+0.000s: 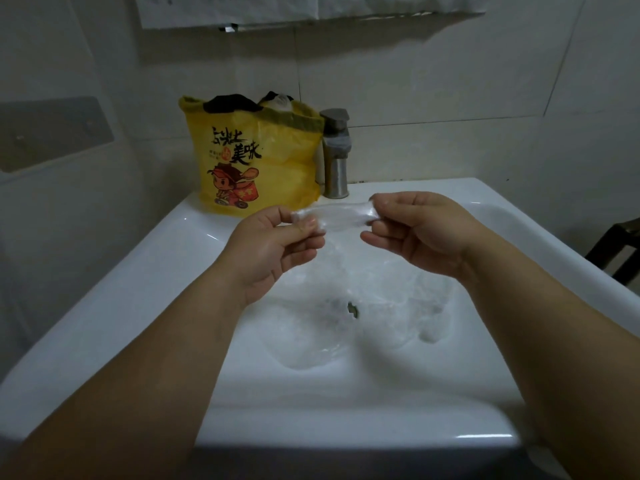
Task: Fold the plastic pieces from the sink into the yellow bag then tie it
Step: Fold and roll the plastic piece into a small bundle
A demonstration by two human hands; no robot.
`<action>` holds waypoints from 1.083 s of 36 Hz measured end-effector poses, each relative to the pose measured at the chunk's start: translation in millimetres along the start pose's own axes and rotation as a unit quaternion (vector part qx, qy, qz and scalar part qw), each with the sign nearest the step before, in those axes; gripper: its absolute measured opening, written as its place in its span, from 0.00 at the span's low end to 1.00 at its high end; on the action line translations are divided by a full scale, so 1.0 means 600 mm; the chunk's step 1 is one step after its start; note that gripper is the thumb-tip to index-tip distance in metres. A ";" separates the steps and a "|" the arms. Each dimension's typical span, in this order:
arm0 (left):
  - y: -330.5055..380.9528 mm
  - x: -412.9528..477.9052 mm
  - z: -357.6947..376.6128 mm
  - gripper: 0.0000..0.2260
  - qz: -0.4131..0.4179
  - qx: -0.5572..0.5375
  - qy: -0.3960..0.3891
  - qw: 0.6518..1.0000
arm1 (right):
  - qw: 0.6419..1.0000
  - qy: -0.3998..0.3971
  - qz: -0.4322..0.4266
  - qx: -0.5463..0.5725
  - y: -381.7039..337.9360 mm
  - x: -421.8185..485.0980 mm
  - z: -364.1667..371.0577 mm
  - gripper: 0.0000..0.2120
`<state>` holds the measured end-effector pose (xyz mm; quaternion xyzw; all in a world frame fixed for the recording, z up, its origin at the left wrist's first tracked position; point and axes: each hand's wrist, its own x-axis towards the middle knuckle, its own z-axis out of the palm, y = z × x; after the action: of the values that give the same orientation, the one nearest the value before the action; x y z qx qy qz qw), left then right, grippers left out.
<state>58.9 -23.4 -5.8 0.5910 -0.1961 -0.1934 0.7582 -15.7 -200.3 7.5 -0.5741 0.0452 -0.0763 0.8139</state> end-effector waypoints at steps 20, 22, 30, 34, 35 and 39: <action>-0.015 0.005 0.001 0.04 0.079 0.271 0.010 0.959 | 0.971 0.019 -0.052 -0.234 0.023 0.006 0.012 0.06; -0.015 0.006 0.000 0.04 0.077 0.279 0.009 0.957 | 0.967 -0.009 -0.035 -0.252 0.020 0.006 0.010 0.14; -0.017 0.006 0.004 0.05 0.060 0.309 -0.023 0.949 | 0.932 -0.052 -0.050 -0.356 0.024 0.005 0.014 0.11; -0.015 0.006 0.004 0.04 0.042 0.273 -0.018 0.961 | 0.945 -0.038 -0.035 -0.324 0.019 0.006 0.004 0.05; -0.014 0.007 0.002 0.03 0.035 0.247 -0.011 0.968 | 0.952 -0.035 -0.030 -0.303 0.018 0.007 -0.001 0.08; -0.007 0.009 -0.006 0.04 0.017 0.158 0.009 0.987 | 0.979 -0.020 0.006 -0.205 0.013 0.007 -0.007 0.14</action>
<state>64.8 -24.3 -10.4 0.7016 -0.2278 -0.1415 0.6602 -11.9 -202.4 -1.2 -0.7296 0.0472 -0.0488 0.6805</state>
